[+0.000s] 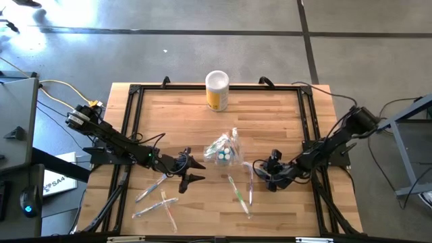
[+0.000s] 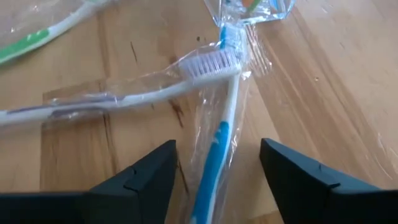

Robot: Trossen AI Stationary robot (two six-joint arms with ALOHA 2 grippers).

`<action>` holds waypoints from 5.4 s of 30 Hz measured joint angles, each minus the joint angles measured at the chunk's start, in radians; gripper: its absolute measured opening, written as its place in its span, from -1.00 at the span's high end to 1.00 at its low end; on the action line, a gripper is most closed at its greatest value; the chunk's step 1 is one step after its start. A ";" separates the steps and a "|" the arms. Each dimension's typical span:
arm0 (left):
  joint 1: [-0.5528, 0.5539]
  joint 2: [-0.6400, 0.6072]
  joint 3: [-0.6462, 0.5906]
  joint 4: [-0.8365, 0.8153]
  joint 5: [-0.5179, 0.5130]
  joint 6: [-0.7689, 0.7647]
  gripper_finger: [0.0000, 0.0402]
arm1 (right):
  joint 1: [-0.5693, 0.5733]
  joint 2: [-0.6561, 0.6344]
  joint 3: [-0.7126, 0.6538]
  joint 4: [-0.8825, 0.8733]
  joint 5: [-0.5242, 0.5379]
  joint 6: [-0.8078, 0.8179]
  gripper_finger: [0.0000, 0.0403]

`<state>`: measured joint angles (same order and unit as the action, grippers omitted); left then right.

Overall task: Pick & Place toothbrushing station
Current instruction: Put the blue toothbrush into the left part of the transparent organizer

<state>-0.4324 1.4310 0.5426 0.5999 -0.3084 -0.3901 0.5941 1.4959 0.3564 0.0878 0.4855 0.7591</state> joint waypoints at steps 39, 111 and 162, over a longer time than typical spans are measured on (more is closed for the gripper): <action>0.000 0.025 0.000 0.244 -0.019 0.100 0.00 | 0.147 -0.222 0.289 -0.354 0.556 -0.275 0.94; 0.040 0.374 0.495 0.340 0.041 0.519 0.63 | 0.144 -0.046 0.323 0.598 0.351 -0.868 0.93; 0.078 0.146 0.950 -1.453 -0.336 -0.168 0.97 | 0.385 -0.056 0.323 0.255 0.532 -0.467 -0.62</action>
<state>-0.3543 1.5772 1.4925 -0.8532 -0.6440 -0.5576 0.9791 1.4399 0.6796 0.3428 1.0172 0.2920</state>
